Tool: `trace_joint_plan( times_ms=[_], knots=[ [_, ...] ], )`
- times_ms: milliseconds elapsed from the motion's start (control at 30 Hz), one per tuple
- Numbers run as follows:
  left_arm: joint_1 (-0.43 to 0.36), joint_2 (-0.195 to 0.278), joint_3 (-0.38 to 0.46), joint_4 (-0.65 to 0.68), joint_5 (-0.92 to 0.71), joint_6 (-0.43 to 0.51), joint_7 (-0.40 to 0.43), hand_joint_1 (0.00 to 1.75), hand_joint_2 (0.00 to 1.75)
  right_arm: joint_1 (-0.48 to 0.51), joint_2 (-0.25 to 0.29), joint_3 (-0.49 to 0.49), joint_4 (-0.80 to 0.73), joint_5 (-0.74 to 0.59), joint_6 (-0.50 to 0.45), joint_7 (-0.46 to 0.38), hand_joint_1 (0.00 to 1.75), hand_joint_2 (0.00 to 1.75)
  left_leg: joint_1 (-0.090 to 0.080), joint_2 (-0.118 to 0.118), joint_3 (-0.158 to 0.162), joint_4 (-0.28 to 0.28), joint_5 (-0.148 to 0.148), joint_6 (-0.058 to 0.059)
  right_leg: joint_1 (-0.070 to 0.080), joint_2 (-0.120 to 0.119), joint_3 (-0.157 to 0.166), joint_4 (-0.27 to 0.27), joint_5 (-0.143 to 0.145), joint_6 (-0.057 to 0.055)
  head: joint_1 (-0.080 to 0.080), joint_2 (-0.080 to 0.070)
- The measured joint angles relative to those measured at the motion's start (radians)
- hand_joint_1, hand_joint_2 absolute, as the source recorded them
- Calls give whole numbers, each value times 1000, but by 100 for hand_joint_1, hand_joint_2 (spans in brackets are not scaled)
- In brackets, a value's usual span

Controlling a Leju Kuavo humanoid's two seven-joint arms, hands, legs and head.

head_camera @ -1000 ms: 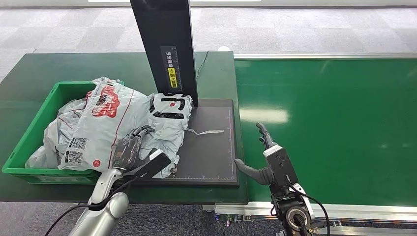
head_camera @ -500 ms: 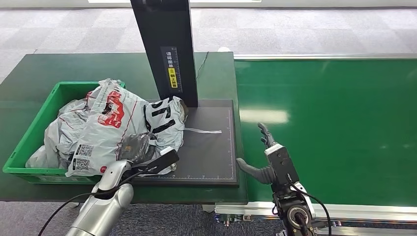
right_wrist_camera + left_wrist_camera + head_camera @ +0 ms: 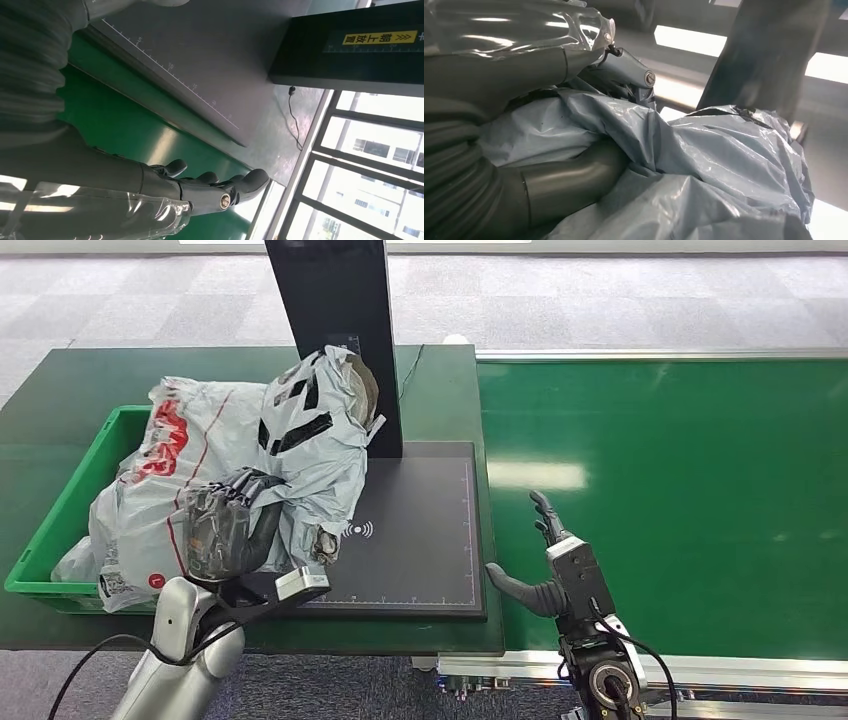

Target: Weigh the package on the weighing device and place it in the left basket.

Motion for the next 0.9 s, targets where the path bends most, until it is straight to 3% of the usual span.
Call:
trace_joint_plan(
  times_ms=[100,267,367,433,700,900],
  knots=[
    [6,26,16,-89,-9,53,-44,175,175,-3,-3,0,8,-6,-3,-7,0,175,0,0,0,0,0,0,0,0,0,0,0,0,0,0],
    [-12,46,100,-185,-16,63,-98,175,175,-3,-5,0,14,-8,-4,-15,0,175,0,0,0,0,0,0,0,0,0,0,0,0,0,0],
    [-46,71,161,-188,-22,60,-65,175,175,1,-6,0,15,-8,-8,-17,0,175,0,0,1,0,0,0,0,0,0,0,0,0,0,0],
    [-85,85,200,-159,-38,34,2,175,175,11,-8,0,13,-7,-17,-17,0,175,0,0,1,0,1,0,0,0,0,0,0,0,0,0],
    [-338,120,312,198,-121,-205,406,175,175,39,-15,-2,-12,8,-20,-2,0,175,0,1,1,0,2,0,0,1,0,0,1,0,1,0],
    [-474,165,341,539,-122,-309,482,175,175,17,-16,-2,-5,10,-17,10,0,175,0,1,1,0,2,-1,0,1,0,1,1,0,0,0]
  ],
)
